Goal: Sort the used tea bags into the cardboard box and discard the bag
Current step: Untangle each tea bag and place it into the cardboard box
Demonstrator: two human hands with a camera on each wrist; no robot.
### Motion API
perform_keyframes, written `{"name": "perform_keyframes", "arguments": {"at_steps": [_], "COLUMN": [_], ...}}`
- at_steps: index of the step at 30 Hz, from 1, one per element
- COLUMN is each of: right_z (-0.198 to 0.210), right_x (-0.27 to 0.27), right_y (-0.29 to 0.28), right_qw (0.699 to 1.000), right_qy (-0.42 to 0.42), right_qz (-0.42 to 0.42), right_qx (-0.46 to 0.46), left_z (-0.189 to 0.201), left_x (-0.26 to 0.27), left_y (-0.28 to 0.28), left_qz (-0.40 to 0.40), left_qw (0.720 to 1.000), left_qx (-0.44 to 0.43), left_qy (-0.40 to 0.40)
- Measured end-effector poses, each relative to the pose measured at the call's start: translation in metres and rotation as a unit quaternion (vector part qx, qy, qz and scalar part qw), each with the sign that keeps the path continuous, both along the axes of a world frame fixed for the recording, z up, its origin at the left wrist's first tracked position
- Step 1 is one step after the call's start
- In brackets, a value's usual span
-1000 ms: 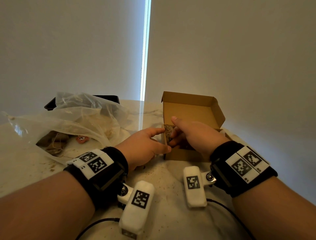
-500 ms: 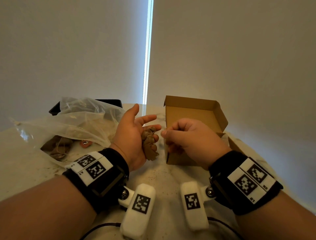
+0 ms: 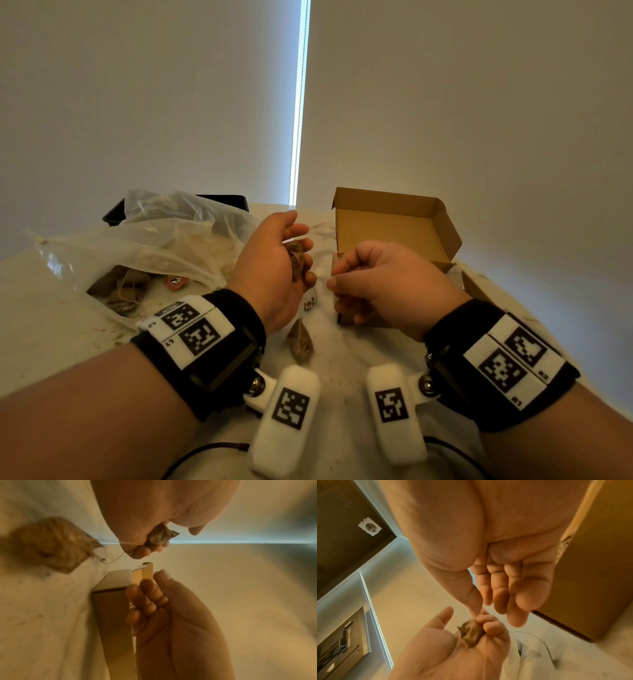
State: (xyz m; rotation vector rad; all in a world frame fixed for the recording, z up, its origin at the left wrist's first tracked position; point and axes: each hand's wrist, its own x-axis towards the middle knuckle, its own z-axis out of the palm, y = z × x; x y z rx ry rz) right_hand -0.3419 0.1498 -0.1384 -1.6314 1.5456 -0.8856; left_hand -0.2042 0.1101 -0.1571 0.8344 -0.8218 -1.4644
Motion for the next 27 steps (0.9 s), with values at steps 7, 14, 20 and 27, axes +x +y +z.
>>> {"name": "perform_keyframes", "arguments": {"at_steps": [7,14,20,27], "right_z": [-0.002,-0.012,-0.008,-0.001], "right_x": [0.004,0.011,0.001,-0.022], "right_y": [0.004,0.005,0.002,-0.011], "right_qw": [0.983,0.95,0.966,0.965], "right_qy": [0.137,0.186,0.152,-0.234], "right_qz": [0.11,0.238,0.205,0.112], "right_qx": [0.056,0.081,0.029,0.038], "left_z": [0.011,0.009,0.004,-0.012], "left_x": [0.003,0.004,0.008,0.015], "left_y": [-0.002,-0.001,-0.009,-0.018], "left_qz": [-0.024,-0.016,0.019,0.0], "left_qw": [0.997,0.996,0.999,0.996], "left_qx": [-0.042,-0.051,-0.031,0.015], "left_qy": [0.052,0.065,0.025,-0.087]}}
